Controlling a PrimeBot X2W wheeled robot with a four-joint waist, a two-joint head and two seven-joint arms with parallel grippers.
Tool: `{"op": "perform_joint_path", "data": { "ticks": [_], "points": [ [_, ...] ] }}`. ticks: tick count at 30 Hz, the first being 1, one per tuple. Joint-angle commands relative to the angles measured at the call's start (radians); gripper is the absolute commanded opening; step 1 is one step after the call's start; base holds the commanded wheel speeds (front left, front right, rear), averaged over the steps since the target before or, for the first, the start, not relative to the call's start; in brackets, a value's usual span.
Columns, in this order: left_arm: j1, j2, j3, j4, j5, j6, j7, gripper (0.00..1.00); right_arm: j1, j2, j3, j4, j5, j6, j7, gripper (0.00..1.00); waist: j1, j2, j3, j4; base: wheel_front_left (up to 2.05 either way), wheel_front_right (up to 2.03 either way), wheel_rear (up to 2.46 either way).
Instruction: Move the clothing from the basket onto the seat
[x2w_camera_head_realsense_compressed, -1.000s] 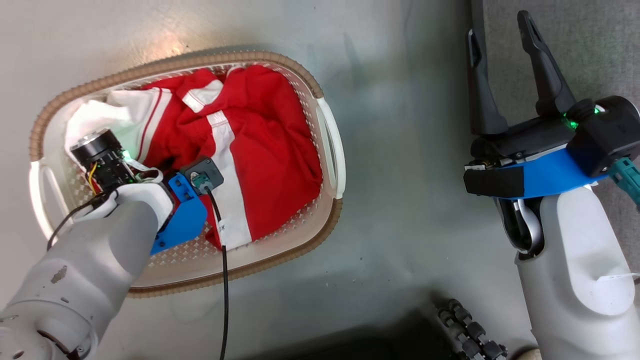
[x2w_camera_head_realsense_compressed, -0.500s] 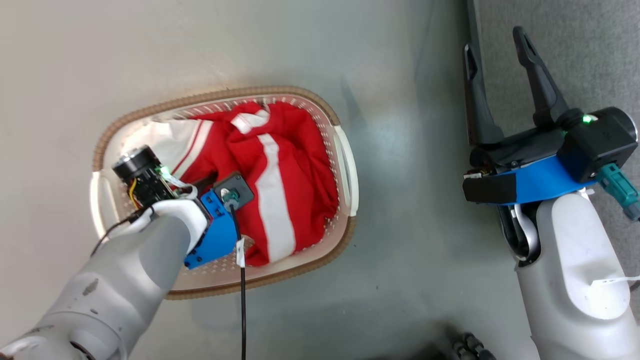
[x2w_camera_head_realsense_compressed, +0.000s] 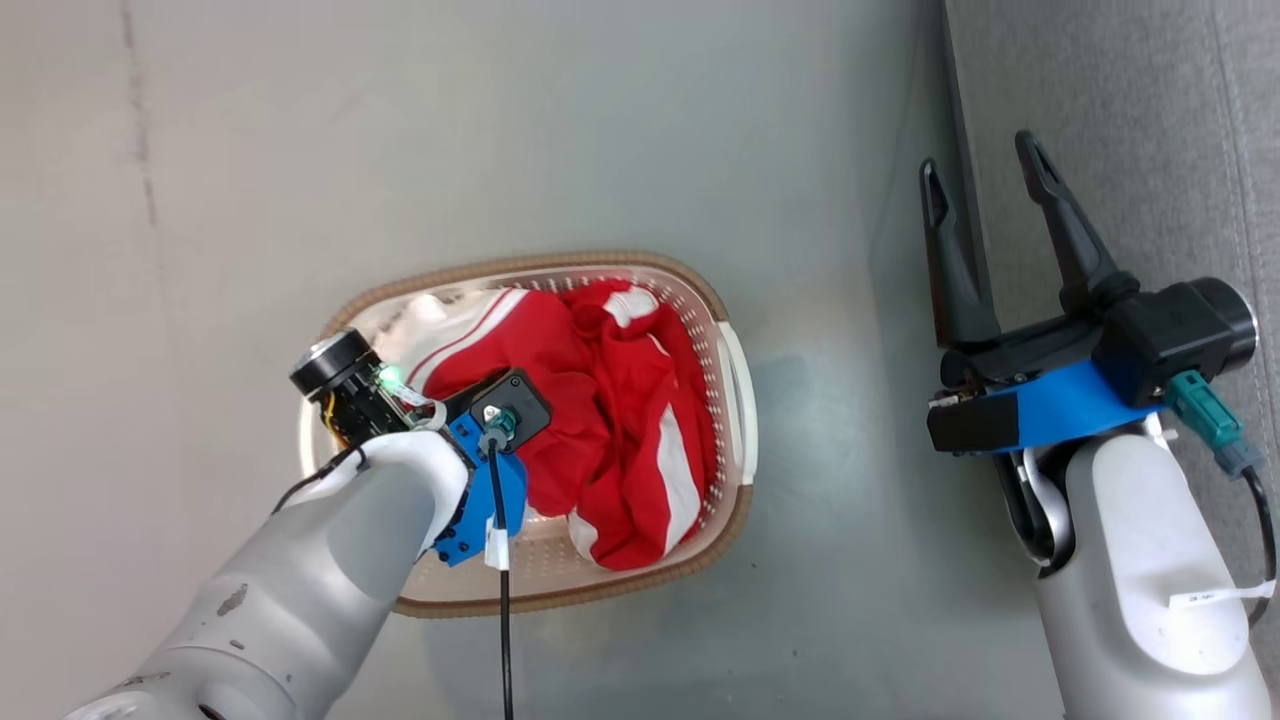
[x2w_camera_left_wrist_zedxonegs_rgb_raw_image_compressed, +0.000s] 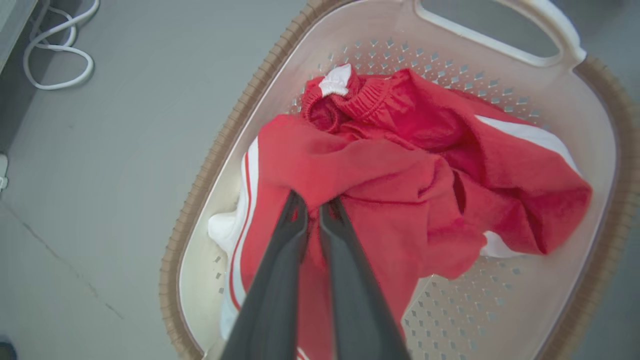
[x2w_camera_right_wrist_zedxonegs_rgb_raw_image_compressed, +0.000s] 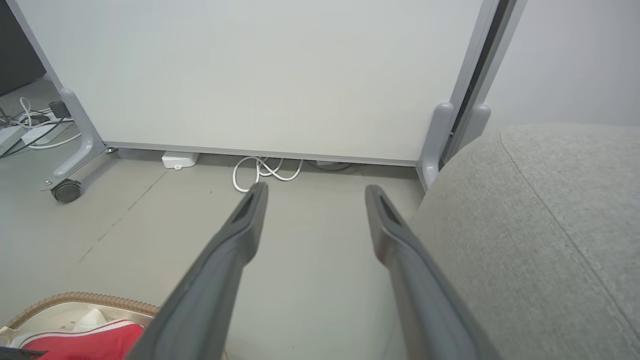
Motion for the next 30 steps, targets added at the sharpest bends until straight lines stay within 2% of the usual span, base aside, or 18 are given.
{"op": "perform_joint_path", "data": {
  "ticks": [1, 12, 30],
  "points": [
    [0.005, -0.007, 0.002, 0.0, -0.007, -0.001, -0.01, 0.0, 0.016, -0.004, -0.003, 0.003, -0.005, 0.0, -0.004, 1.0, 0.0001, 0.0, -0.032, 0.019, 0.0, 0.0, 0.0],
    [0.039, -0.037, 0.065, -0.069, -0.081, 0.006, -0.048, 0.0, 0.086, -0.004, -0.016, 0.031, -0.013, 0.0, -0.004, 1.0, 0.0001, 0.0, -0.173, 0.059, 0.0, 0.0, 0.0],
    [0.148, 0.022, 0.321, -0.411, -0.075, 0.067, -0.048, 0.0, 0.196, -0.004, -0.02, 0.073, 0.005, 0.0, -0.004, 1.0, 0.0001, 0.0, -0.387, 0.09, 0.0, 0.0, 0.0]
  ]
}}
